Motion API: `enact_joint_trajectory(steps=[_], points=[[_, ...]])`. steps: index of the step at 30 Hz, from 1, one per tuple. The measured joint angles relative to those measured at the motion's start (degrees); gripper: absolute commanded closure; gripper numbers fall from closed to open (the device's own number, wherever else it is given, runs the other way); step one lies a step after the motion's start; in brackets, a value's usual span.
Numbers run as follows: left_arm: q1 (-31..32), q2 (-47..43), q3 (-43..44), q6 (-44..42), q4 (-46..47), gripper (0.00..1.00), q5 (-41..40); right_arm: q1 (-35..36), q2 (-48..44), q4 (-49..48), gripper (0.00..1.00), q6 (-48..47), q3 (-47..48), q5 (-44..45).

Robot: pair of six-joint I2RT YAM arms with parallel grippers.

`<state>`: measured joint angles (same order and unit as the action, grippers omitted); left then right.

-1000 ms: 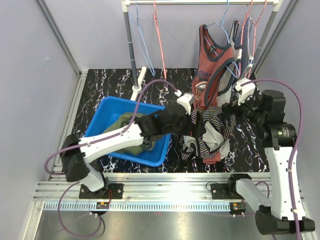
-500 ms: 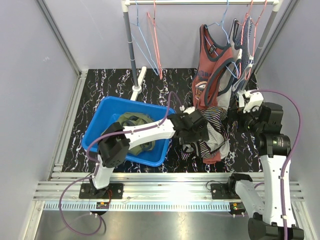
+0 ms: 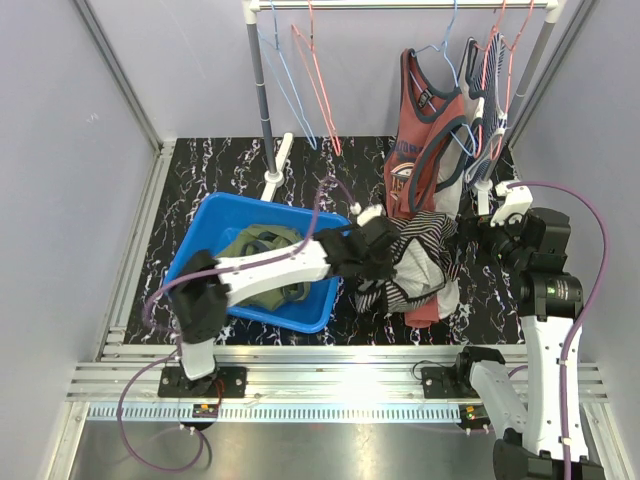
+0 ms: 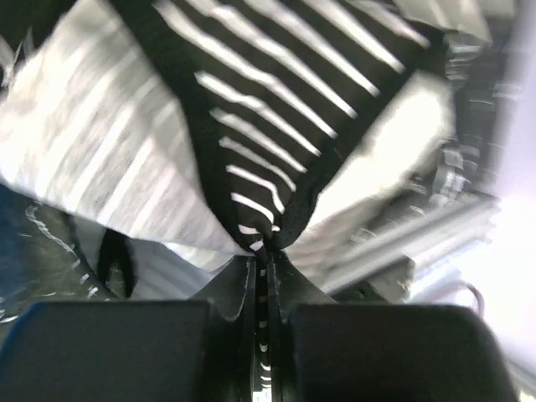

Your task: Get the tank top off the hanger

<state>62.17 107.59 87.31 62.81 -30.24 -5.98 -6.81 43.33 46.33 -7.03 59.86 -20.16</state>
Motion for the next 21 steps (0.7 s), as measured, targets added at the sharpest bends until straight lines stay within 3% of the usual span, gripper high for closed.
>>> enact_joint_trajectory(steps=[11, 21], points=[[-4.6, -41.4, -6.3, -24.9, 18.5, 1.00, -7.6, 0.0, 0.3, -1.9, 0.00, 0.0, -0.6, 0.0], [-7.7, -45.5, 3.6, -41.5, 19.0, 1.00, -12.6, 0.0, 2.2, -4.0, 0.00, 0.2, -3.0, 0.0]])
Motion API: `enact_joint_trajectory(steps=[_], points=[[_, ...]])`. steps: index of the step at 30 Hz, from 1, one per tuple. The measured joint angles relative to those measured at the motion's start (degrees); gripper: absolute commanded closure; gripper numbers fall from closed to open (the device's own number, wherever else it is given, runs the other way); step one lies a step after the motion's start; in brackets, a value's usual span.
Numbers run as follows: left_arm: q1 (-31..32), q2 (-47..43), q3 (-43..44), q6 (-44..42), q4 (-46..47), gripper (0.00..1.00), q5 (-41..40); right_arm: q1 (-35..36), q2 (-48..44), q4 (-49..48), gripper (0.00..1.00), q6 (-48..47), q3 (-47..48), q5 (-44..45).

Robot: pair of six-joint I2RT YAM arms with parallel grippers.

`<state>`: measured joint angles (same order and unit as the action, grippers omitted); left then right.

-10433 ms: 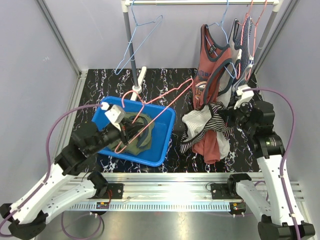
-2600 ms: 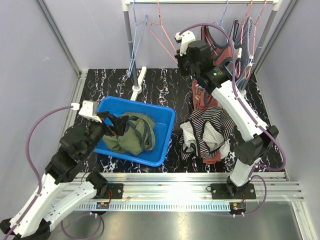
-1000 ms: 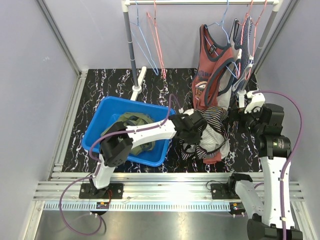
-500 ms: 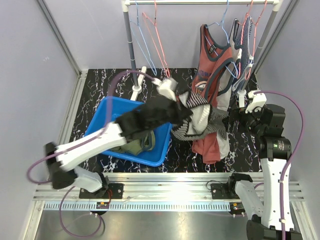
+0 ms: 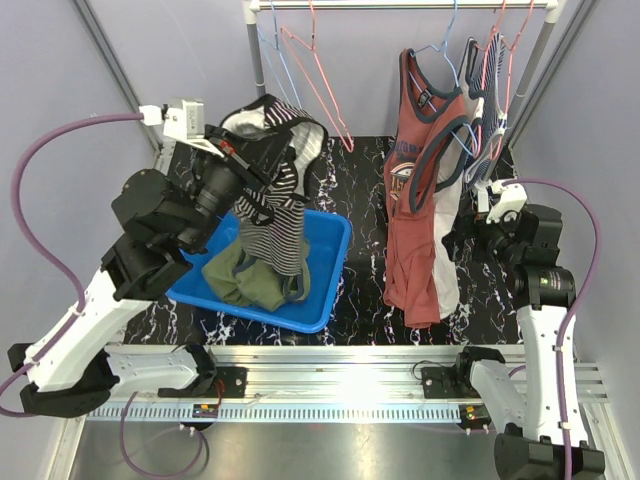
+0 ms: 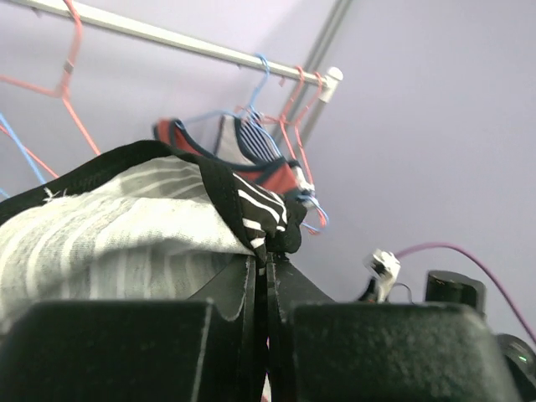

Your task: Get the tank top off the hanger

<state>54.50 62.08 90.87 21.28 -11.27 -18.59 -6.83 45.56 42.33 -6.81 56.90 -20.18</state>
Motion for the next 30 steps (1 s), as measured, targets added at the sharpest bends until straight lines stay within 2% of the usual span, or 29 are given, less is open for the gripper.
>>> enact_joint_trajectory(steps=[7, 13, 25, 30], points=[[-1.4, -1.5, 1.6, -7.8, -0.7, 1.00, -4.9, 0.0, -0.1, -0.6, 0.00, 0.0, -0.8, 0.0], [-2.8, -5.7, -2.9, -9.2, -1.1, 1.00, -7.8, 0.0, -0.2, -0.7, 0.00, 0.0, -1.3, 0.0], [-7.2, -10.8, -15.7, -4.6, -3.3, 1.00, -9.4, 0.0, 0.0, -0.7, 0.00, -0.1, -1.3, -0.5], [-11.3, -13.8, -26.7, 1.8, -1.8, 1.00, -7.5, -0.1, 0.5, 0.2, 0.00, -2.9, -1.2, -6.5]])
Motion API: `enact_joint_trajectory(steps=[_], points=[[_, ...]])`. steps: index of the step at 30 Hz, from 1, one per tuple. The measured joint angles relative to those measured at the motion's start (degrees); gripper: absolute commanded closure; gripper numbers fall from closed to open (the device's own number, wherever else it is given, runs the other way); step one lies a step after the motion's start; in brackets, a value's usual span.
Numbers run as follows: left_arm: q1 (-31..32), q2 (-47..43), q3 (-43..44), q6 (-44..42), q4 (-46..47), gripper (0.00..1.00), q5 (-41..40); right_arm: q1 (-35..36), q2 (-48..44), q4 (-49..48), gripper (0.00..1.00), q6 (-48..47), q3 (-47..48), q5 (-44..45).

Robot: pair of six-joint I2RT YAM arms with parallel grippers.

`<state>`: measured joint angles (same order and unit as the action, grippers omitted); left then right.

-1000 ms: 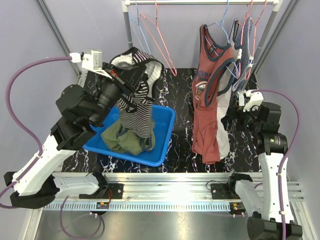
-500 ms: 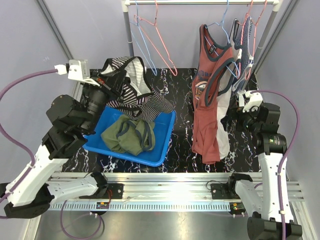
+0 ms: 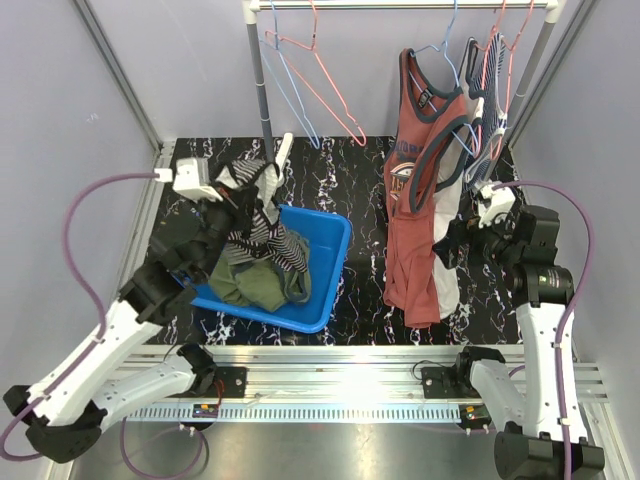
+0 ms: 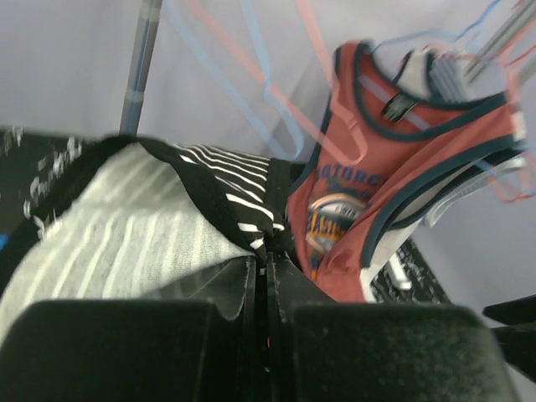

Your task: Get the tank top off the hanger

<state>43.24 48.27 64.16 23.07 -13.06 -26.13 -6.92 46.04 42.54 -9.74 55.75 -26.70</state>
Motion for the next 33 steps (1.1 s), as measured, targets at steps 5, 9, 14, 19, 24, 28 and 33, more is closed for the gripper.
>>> enact_joint_trajectory(steps=[5, 9, 14, 19, 24, 28, 33], points=[[-2.4, -1.3, -17.6, 10.0, 2.4, 0.97, 2.2, 0.0, -0.1, 3.4, 0.00, -6.0, 2.2, -10.3], [-2.8, -0.9, -29.2, 16.9, 1.8, 0.83, 3.9, 0.0, 0.1, 4.6, 0.00, -9.3, 5.9, -16.1], [-3.6, 1.8, -34.9, 23.5, 2.7, 0.33, 7.5, 0.0, 4.4, 4.2, 0.00, -8.4, 14.4, -20.4], [-3.7, 1.3, -35.5, 25.5, 2.2, 0.01, 8.7, 0.0, 15.1, 1.2, 0.03, -0.3, 30.9, -20.8], [-3.8, -4.4, -33.2, 23.7, -0.8, 0.01, 8.3, 0.5, 29.1, 2.3, 0.04, 6.3, 48.7, -19.1], [-3.8, -7.6, -27.0, 20.2, -4.7, 0.01, 8.2, 1.8, 37.4, 4.9, 0.06, 6.8, 58.9, -14.6], [-3.8, -9.8, -22.0, 16.1, -8.1, 0.01, 8.3, 3.3, 42.8, 6.9, 0.15, 6.8, 67.1, -8.7]])
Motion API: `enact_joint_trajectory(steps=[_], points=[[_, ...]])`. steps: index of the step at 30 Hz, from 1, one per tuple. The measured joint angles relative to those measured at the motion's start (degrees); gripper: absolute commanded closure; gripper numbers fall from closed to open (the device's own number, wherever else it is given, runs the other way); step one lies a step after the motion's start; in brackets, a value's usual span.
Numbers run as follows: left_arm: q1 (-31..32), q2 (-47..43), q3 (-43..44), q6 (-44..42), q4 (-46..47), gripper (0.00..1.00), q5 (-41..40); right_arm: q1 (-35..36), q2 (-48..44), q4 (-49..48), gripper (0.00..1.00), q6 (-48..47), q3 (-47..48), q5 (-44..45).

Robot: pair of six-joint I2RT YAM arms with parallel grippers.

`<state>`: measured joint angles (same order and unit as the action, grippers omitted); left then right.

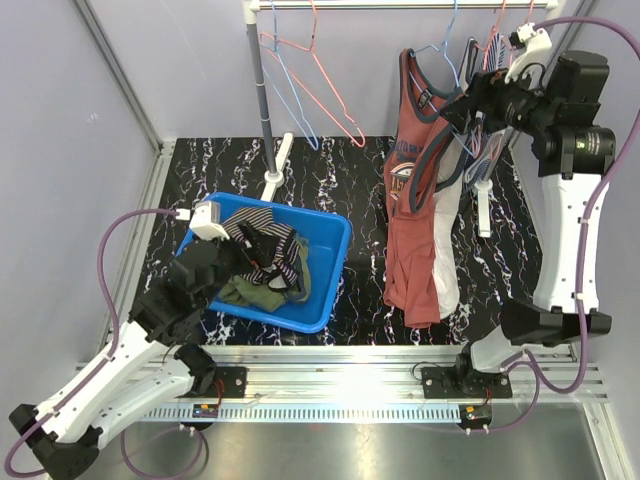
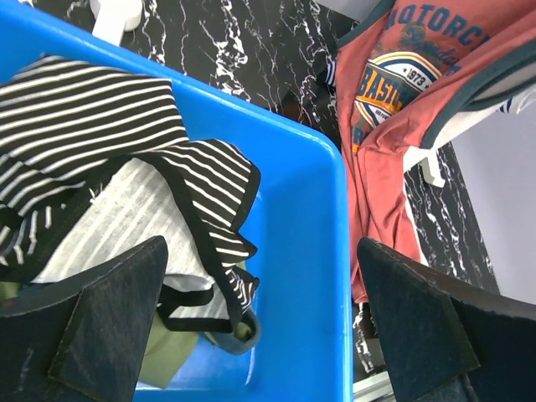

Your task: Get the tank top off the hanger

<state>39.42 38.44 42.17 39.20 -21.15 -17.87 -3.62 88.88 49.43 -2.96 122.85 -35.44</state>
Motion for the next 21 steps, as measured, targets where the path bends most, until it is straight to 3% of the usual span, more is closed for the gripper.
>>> enact_joint_trajectory(steps=[5, 13, 20, 21], points=[[0.0, -2.6, 0.1, -2.9, -2.8, 0.01, 0.3, 2.2, 5.2, 1.1, 0.21, -0.1, 6.3, 5.6], [0.0, -6.2, 0.9, -4.9, -5.7, 0.01, -0.5, 5.8, 9.6, 1.6, 0.31, -1.7, 6.9, 16.0], [0.0, -7.7, 1.4, -5.6, -5.0, 0.01, 0.0, 6.1, 10.5, 1.5, 0.54, -3.1, 7.1, 20.4], [0.0, -7.9, 1.4, -5.7, -4.9, 0.01, 0.1, 6.1, 10.5, 1.5, 0.63, -3.3, 7.1, 20.6]])
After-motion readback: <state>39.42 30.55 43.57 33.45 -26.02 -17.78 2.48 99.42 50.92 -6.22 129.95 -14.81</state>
